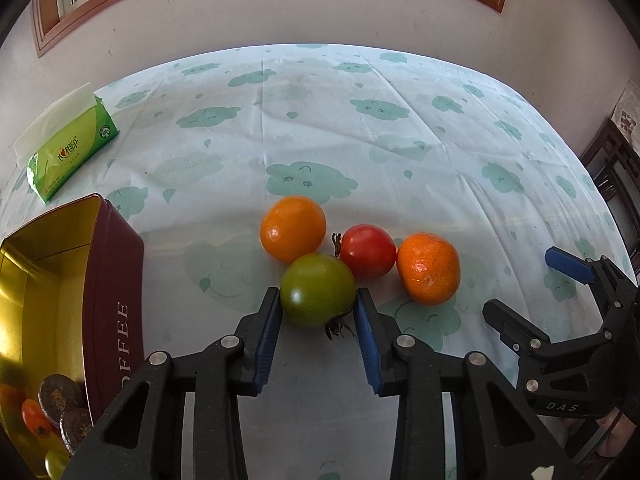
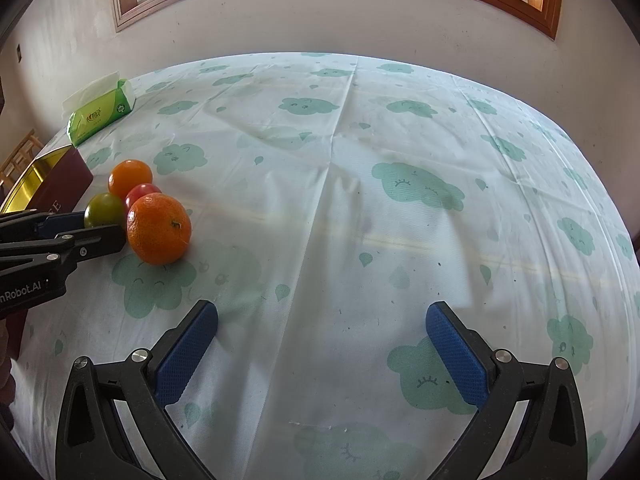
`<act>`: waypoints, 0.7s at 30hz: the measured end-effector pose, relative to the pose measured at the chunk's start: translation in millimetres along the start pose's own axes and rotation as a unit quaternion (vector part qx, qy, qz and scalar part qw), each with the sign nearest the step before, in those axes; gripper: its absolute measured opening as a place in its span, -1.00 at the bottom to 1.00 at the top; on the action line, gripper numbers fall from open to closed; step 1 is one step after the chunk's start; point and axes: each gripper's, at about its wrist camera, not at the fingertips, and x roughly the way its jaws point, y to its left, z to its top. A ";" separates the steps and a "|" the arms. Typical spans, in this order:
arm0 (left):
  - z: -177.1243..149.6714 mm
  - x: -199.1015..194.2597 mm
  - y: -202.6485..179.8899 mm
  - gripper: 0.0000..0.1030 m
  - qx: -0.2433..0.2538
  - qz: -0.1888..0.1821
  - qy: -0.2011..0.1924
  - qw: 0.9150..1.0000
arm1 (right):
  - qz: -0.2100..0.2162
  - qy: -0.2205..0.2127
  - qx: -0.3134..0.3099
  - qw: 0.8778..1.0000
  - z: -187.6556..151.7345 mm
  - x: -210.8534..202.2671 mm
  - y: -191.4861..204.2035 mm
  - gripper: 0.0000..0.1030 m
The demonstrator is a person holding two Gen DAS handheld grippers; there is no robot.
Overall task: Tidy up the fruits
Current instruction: 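Move the left gripper to the green tomato and close on it, then lift the green tomato off the cloth with the left gripper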
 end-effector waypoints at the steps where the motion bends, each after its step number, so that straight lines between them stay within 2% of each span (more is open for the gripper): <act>1: -0.2 -0.3 0.8 -0.37 -0.002 -0.001 0.000 1.000 | 0.000 0.000 0.000 1.000 -0.2 0.2 -0.4 1.00; 21: -18.8 -29.6 3.1 -0.38 -0.004 -0.005 -0.001 1.000 | 0.000 0.000 0.000 1.000 -0.5 0.5 -1.0 1.00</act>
